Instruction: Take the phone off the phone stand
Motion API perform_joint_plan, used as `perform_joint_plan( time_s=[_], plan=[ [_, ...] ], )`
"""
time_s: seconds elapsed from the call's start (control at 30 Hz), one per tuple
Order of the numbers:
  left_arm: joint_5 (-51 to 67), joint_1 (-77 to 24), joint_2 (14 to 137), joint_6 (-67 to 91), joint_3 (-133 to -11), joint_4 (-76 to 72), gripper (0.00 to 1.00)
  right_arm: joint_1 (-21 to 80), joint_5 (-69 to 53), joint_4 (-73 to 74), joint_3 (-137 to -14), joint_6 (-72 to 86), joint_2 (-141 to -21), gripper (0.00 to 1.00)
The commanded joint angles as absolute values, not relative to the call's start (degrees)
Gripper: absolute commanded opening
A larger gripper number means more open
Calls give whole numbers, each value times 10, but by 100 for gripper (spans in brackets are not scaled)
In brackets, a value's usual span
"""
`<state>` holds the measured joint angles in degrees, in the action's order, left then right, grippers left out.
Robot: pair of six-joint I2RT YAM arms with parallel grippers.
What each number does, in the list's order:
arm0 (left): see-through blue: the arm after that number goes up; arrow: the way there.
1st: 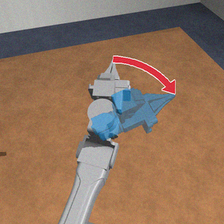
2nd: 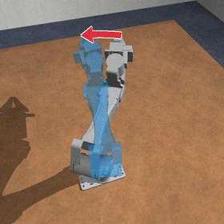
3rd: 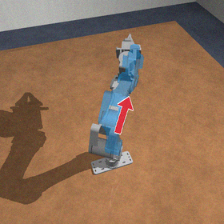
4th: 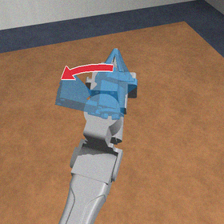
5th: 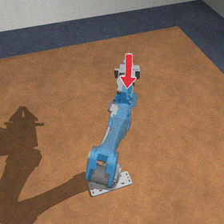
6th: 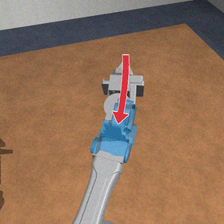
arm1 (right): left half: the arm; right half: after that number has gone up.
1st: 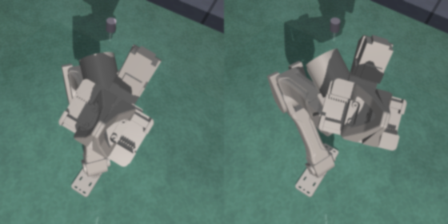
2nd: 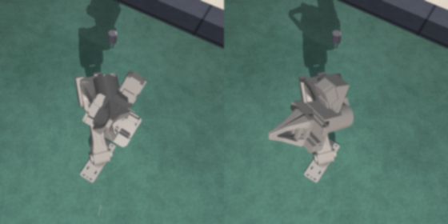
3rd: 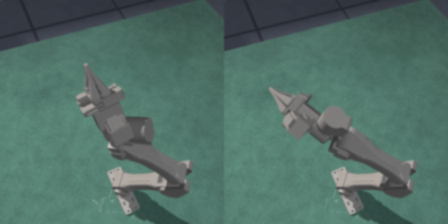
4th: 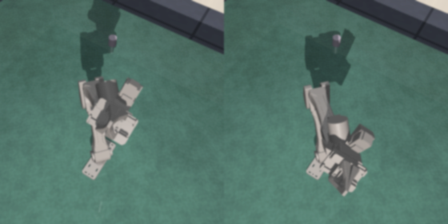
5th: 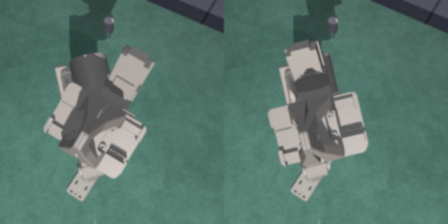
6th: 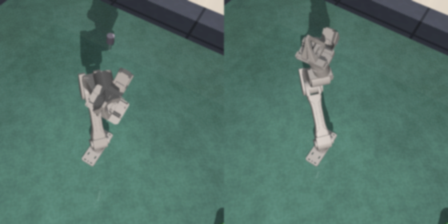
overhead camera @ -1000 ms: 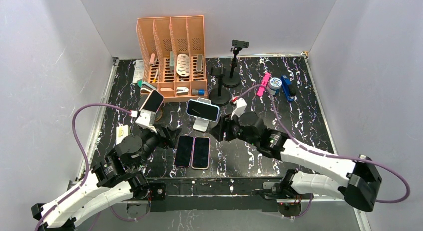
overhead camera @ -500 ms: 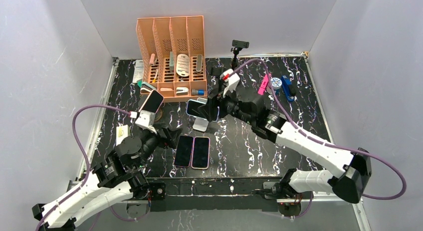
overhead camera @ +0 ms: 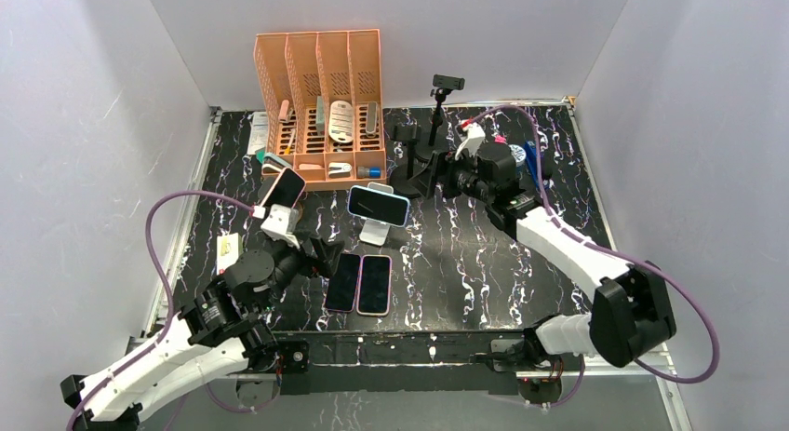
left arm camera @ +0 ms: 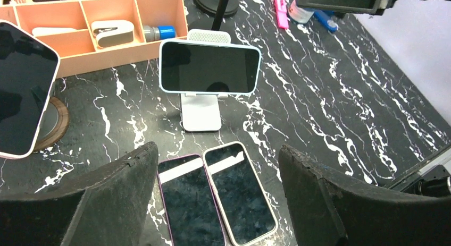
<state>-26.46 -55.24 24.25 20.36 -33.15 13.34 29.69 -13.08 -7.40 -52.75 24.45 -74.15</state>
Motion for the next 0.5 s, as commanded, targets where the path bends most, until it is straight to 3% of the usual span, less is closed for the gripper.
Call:
perform_joint_plan(
  time_s=[0.0, 0.47],
  plan=[
    [-247, -552, 263, 197, -359, 152, 80, 293, -191, -148, -510, 240, -774, 82],
    [-146, -552, 248, 169, -339, 113, 79, 285, -315, -279, -460, 210, -861, 74]
  ],
)
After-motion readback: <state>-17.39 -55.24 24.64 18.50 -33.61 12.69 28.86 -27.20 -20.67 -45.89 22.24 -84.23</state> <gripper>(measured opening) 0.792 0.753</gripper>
